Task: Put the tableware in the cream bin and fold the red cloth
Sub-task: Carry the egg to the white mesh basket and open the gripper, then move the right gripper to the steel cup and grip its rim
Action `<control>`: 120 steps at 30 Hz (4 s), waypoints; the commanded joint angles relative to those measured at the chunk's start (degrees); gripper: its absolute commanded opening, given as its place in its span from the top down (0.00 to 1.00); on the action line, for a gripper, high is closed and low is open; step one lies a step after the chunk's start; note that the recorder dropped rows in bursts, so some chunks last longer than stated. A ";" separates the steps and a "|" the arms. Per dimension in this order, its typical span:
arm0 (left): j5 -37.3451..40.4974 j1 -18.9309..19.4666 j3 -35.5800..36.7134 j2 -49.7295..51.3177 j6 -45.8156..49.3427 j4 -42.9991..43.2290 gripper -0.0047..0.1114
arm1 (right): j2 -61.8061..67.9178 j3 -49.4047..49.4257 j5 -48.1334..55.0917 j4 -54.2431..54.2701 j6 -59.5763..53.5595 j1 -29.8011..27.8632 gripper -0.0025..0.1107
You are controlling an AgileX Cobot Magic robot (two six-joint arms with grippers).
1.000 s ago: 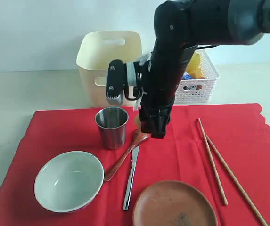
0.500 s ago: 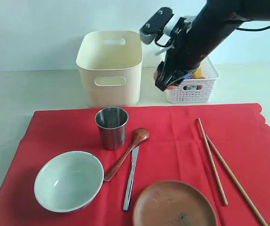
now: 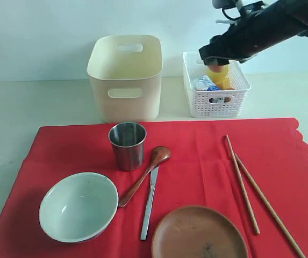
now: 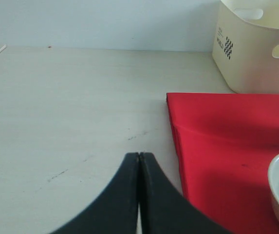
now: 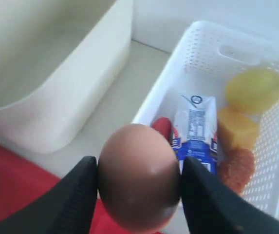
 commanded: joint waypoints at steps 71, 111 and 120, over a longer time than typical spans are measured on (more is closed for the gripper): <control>-0.74 -0.03 0.17 -0.38 0.21 0.00 0.96 | 2.42 -9.21 21.53 0.17 5.88 -5.74 0.43; -0.74 -0.03 0.17 -0.38 0.21 0.00 0.96 | 0.86 -9.08 30.04 -6.93 12.41 15.53 0.53; -0.74 -0.03 0.17 -0.38 0.21 0.00 0.96 | 7.91 -9.28 15.97 -12.34 19.19 20.60 0.53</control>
